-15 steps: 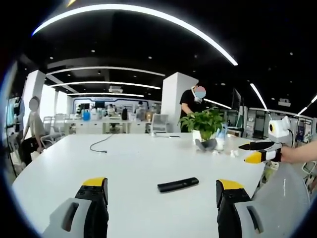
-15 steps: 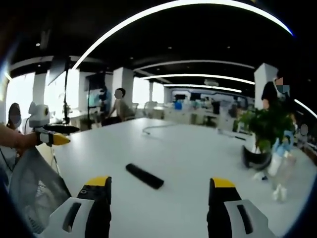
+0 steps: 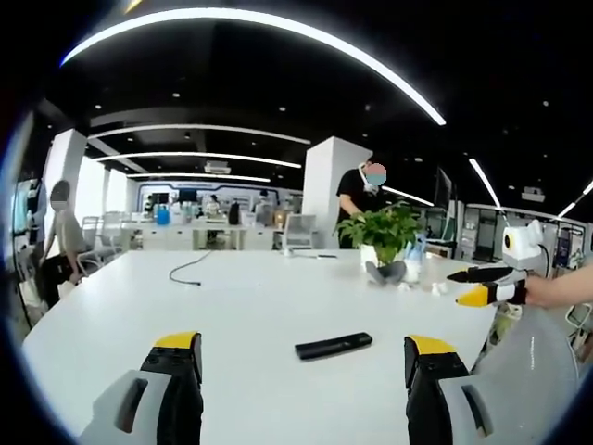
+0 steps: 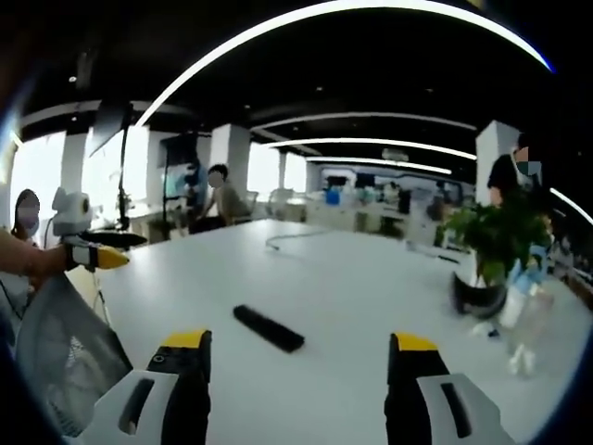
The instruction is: Press the specified remote control buttons in sequence, fully releasing each button before pressing the next.
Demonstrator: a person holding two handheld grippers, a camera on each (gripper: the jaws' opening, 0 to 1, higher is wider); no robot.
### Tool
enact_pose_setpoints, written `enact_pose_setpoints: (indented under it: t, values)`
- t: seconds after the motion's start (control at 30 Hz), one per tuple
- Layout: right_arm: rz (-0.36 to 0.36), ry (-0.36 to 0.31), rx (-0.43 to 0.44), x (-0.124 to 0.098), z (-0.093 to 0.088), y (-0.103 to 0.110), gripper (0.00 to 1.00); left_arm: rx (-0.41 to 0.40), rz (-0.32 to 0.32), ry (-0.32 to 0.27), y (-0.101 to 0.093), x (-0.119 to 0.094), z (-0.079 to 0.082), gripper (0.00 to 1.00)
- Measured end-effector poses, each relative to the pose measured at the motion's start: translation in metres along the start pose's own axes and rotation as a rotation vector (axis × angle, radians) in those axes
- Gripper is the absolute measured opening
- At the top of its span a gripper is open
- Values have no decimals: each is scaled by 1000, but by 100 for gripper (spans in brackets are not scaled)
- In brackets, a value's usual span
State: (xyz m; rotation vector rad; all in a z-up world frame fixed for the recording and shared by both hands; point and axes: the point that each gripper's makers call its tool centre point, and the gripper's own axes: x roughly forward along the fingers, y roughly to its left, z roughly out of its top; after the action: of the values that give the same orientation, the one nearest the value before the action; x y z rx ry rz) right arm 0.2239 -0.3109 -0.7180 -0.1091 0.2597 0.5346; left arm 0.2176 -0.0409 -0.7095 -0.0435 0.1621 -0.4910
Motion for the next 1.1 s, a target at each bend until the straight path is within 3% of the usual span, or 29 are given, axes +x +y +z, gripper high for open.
enact_pose_setpoints:
  t: [0.13, 1.1]
  values:
    - [-17, 0, 9, -1, 0, -4, 77, -12, -10, -18, 0, 0, 4, 94]
    - [7, 14, -13, 3, -2, -2, 76, -13, -1, 0, 2, 1, 1, 94]
